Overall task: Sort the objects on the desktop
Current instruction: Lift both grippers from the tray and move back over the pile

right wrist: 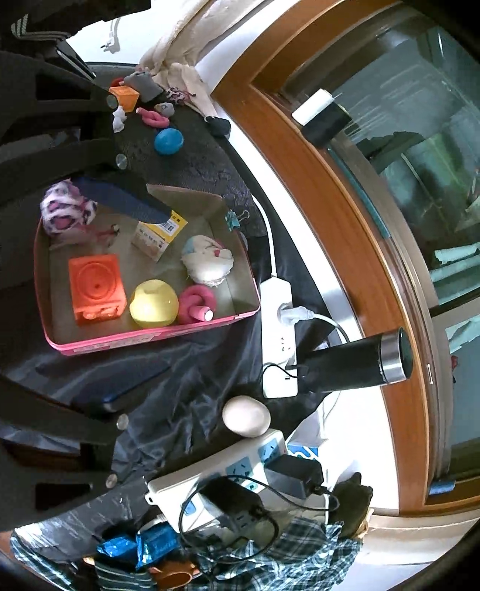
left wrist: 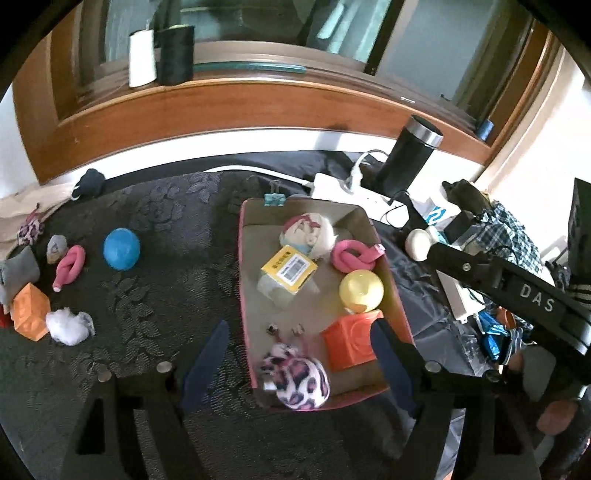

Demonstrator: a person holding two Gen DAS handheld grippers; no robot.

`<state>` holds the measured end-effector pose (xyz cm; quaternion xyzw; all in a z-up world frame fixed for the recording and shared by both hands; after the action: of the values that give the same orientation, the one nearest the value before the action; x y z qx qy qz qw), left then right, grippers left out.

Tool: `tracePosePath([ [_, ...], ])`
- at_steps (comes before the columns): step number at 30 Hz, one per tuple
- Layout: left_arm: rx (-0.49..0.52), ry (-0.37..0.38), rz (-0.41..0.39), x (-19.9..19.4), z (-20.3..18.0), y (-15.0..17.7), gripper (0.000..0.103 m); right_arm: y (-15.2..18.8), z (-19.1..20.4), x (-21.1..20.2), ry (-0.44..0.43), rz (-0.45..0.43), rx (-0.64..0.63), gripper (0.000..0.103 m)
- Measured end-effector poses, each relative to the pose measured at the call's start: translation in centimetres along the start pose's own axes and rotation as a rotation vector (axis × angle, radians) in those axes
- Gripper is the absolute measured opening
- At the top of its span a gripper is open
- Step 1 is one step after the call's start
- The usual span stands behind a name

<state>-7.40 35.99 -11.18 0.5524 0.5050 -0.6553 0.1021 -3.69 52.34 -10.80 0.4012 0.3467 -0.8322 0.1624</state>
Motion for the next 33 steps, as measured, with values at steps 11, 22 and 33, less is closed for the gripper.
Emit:
tracePosePath([
  [11, -0.133, -0.088, 0.017, -1.8, 7.6, 3.2, 0.081, 3.0, 5.2, 2.0, -0.039, 0.054, -0.060, 0.079],
  [22, -0.328, -0.206, 0.024, -5.4, 19.8, 9.0, 0.081, 8.8, 13.8, 4.5, -0.076, 0.133, -0.192, 0.079],
  [33, -0.484, -0.290, 0.031, -6.2, 30.7, 13.2, 0.081, 14.5, 20.7, 7.0, -0.083, 0.212, -0.306, 0.079],
])
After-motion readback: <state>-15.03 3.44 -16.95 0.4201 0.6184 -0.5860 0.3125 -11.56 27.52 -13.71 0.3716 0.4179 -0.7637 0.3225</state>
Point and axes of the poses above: each gripper's, at about its wrist camera, not at the fingertips, and x roughly the way its jaws point, z to its left, y to its underside, the point moved 9 cm from there along x, roughly the way its jaws point, and after that the axes turned 12 degrees about x, right-handed, at the moved point
